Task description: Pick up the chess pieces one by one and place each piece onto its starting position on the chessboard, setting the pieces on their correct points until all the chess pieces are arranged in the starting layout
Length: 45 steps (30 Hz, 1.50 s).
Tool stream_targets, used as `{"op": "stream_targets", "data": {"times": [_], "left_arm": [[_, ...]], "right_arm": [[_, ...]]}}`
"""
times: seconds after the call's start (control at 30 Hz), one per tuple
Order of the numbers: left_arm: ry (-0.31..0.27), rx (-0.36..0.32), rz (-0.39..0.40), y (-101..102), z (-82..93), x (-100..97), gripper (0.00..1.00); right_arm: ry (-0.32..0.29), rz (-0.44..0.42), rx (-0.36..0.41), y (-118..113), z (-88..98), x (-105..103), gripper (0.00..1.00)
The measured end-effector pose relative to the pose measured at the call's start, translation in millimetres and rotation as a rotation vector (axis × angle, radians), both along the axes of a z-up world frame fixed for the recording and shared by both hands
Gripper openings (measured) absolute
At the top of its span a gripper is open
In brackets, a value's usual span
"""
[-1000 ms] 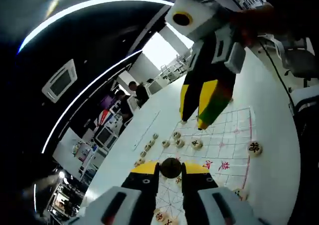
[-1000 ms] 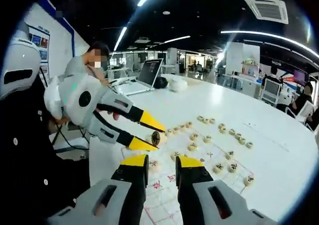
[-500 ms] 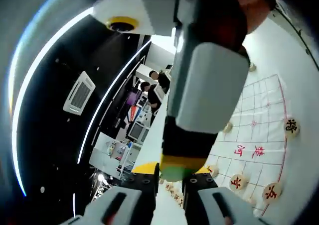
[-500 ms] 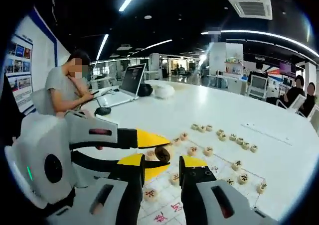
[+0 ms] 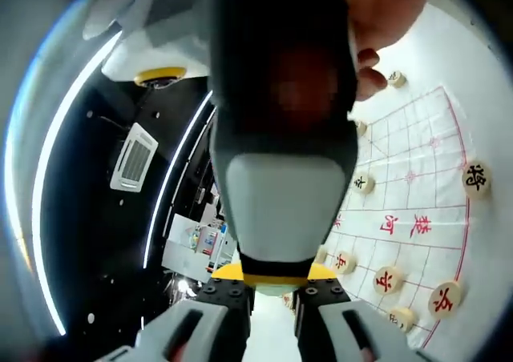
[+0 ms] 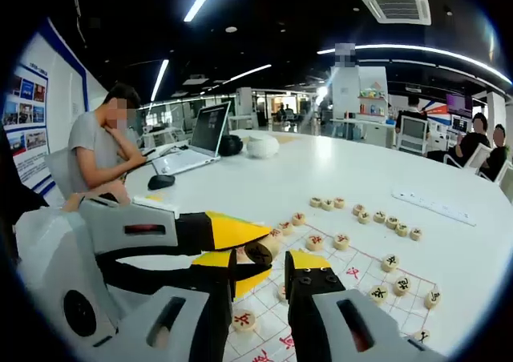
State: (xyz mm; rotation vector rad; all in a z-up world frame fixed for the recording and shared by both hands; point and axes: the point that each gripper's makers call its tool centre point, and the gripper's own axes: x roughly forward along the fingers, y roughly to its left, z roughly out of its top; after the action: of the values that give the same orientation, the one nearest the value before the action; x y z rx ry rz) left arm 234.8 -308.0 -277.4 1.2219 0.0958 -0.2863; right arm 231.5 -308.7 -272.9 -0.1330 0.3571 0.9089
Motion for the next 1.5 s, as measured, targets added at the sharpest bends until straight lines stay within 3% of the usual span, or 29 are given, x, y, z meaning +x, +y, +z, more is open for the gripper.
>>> {"op": "stream_targets", "data": {"times": [0.2, 0.33, 0.53, 0.67, 0.73, 0.8, 1.0, 1.13, 1.3, 1.5], "left_arm": [[0.021, -0.029, -0.048, -3.6, 2.3, -4.0, 0.20], [0.027, -0.029, -0.067, -6.2, 1.6, -4.8, 0.20], [0.071, -0.102, -0.124, -7.3, -1.4, -12.9, 0.19], [0.151, -0.233, -0.114, 6.1, -7.1, -18.2, 0.16], [0.169, -0.237, -0.120, 17.8, -10.0, -19.9, 0.18], [0.231, -0.298, -0.100, 33.1, -18.2, -25.3, 0.18], [0.419, -0.564, -0.063, 75.1, -21.0, -44.3, 0.33], [0.521, -0.714, -0.038, 96.0, -20.8, -58.9, 0.41], [0.571, -0.765, 0.004, 112.1, -34.1, -64.6, 0.44], [0.634, -0.801, 0.043, 108.8, -51.7, -69.2, 0.44]], "right_arm": [[0.025, 0.051, 0.029, 2.8, 2.1, -10.0, 0.17], [-0.002, 0.084, 0.006, 6.7, 3.2, -16.1, 0.08], [0.001, 0.106, -0.006, 4.3, 2.5, -20.6, 0.09], [0.005, 0.115, -0.016, 2.0, 0.4, -19.4, 0.08], [0.016, 0.098, 0.007, -4.2, 3.1, -14.0, 0.08], [0.017, 0.089, 0.008, -10.4, 5.1, -11.1, 0.08], [0.022, 0.080, -0.009, -22.5, 3.2, -12.1, 0.10], [0.026, 0.100, -0.016, -26.1, -0.2, -18.9, 0.20], [0.027, 0.126, -0.019, -30.0, -1.6, -30.1, 0.28], [0.021, 0.150, -0.040, -29.6, -2.0, -40.3, 0.31]]}}
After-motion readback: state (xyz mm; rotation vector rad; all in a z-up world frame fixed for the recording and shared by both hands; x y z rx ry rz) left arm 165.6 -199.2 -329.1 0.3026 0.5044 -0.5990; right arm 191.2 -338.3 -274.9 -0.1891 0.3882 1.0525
